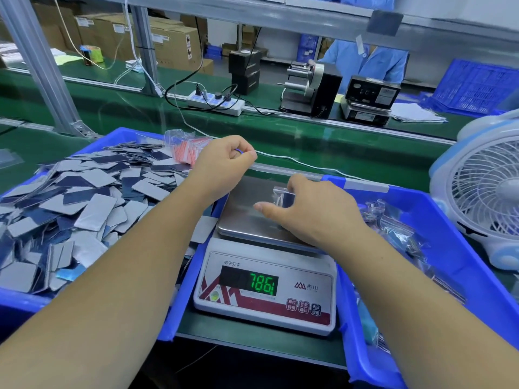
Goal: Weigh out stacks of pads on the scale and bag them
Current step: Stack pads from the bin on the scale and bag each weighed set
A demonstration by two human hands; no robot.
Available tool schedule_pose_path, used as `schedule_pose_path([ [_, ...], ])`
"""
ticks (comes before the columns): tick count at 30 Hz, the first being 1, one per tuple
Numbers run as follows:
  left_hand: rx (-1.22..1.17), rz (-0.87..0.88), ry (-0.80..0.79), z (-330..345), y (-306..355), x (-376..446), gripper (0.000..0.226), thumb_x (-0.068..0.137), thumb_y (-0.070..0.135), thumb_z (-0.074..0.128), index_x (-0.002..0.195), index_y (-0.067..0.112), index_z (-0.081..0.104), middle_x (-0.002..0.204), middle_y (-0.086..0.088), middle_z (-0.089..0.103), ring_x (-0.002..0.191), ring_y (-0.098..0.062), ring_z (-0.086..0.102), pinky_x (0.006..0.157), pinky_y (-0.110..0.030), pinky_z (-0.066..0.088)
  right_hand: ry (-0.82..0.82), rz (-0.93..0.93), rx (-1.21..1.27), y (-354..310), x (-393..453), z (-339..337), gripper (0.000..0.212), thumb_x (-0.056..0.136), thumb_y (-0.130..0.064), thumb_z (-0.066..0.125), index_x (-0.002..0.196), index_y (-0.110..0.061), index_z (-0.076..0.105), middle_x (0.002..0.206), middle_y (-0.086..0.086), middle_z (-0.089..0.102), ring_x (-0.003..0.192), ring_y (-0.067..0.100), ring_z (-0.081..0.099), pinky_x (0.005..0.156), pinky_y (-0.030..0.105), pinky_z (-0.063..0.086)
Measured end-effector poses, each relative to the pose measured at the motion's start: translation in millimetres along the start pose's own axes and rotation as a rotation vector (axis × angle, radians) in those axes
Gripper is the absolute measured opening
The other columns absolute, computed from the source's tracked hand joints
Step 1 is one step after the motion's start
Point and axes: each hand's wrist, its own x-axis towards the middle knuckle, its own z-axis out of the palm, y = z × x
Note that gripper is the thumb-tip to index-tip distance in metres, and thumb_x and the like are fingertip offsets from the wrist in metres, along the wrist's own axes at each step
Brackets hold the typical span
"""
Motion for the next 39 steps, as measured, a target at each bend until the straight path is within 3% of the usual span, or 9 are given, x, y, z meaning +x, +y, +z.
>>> schedule_pose_path([
  [7,0.052,0.015,-0.029,1,7,3,0.014,0.093,0.027,0.058,0.08,0.027,0.064,0.044,0.013,0.038,0.042,-0.004,0.034,0.048,-0.021,0.035,-0.046,-0.068,-0.001,5,-2,-12,0.027,0.077,-0.046,0.056,0.091,-0.024,0.046,0.086,0.0,0.059,0.077,0.027,0.052,0.053,0.03,0.032],
  [11,0.125,0.063,-0.113,3,12,4,0.018,0.094,0.027,0.059,0.077,0.03,0.065,0.044,0.013,0.04,0.042,-0.003,0.034,0.042,-0.009,0.032,-0.017,0.136,0.162,53,-3,-32,0.023,0.072,-0.041,0.059,0.088,-0.026,0.054,0.074,-0.003,0.06,0.075,0.023,0.058,0.056,0.03,0.043],
  [14,0.073,0.011,-0.09,2,8,5,0.017,0.094,0.028,0.06,0.079,0.032,0.067,0.045,0.013,0.037,0.041,-0.006,0.03,0.041,-0.013,0.031,-0.027,0.333,0.168,97,-5,-40,0.018,0.07,-0.039,0.059,0.082,-0.027,0.058,0.071,-0.005,0.065,0.069,0.017,0.061,0.058,0.029,0.05],
  [19,0.131,-0.067,-0.135,2,6,7,0.014,0.094,0.031,0.061,0.082,0.028,0.068,0.044,0.013,0.039,0.044,-0.007,0.036,0.057,-0.026,0.035,-0.15,0.392,0.147,119,-10,-22,0.017,0.081,-0.035,0.062,0.079,-0.019,0.07,0.078,-0.002,0.07,0.075,0.018,0.064,0.069,0.032,0.056],
  [22,0.244,-0.116,-0.188,-8,13,10,0.014,0.094,0.031,0.06,0.083,0.03,0.068,0.048,0.014,0.048,0.045,-0.004,0.042,0.056,-0.025,0.036,-0.113,0.356,0.217,107,-2,-27,0.013,0.083,-0.027,0.057,0.075,-0.023,0.067,0.071,-0.005,0.068,0.07,0.017,0.063,0.062,0.032,0.054],
  [25,0.388,-0.226,-0.291,-28,16,11,0.012,0.094,0.026,0.055,0.096,0.035,0.063,0.081,-0.001,0.064,0.066,-0.017,0.053,0.061,-0.031,0.044,-0.1,0.266,0.26,86,9,-37,0.014,0.085,-0.03,0.055,0.075,-0.027,0.064,0.075,-0.01,0.066,0.07,0.013,0.061,0.059,0.027,0.05],
  [28,0.608,-0.302,-0.423,-56,13,5,0.025,0.095,0.017,0.05,0.11,0.035,0.054,0.1,-0.002,0.06,0.076,-0.024,0.055,0.071,-0.038,0.05,-0.075,0.132,0.244,55,15,-43,0.015,0.087,-0.036,0.055,0.074,-0.03,0.062,0.073,-0.014,0.064,0.066,0.003,0.056,0.054,0.022,0.039],
  [35,0.77,-0.36,-0.557,-118,5,-26,0.028,0.088,0.03,0.068,0.109,0.041,0.053,0.105,0.012,0.058,0.081,-0.007,0.061,0.058,-0.022,0.049,0.0,-0.158,0.371,-8,0,-21,0.011,0.087,-0.028,0.062,0.077,-0.032,0.061,0.078,-0.012,0.06,0.079,0.01,0.054,0.068,0.028,0.037],
  [39,0.794,-0.298,-0.641,-123,-1,-40,0.048,0.082,0.049,0.073,0.125,0.042,0.053,0.1,0.027,0.048,0.086,0.006,0.05,0.071,-0.024,0.04,-0.018,-0.212,0.462,-10,-12,-13,0.016,0.085,-0.026,0.065,0.075,-0.036,0.061,0.078,-0.013,0.06,0.076,-0.002,0.052,0.064,0.012,0.034],
])
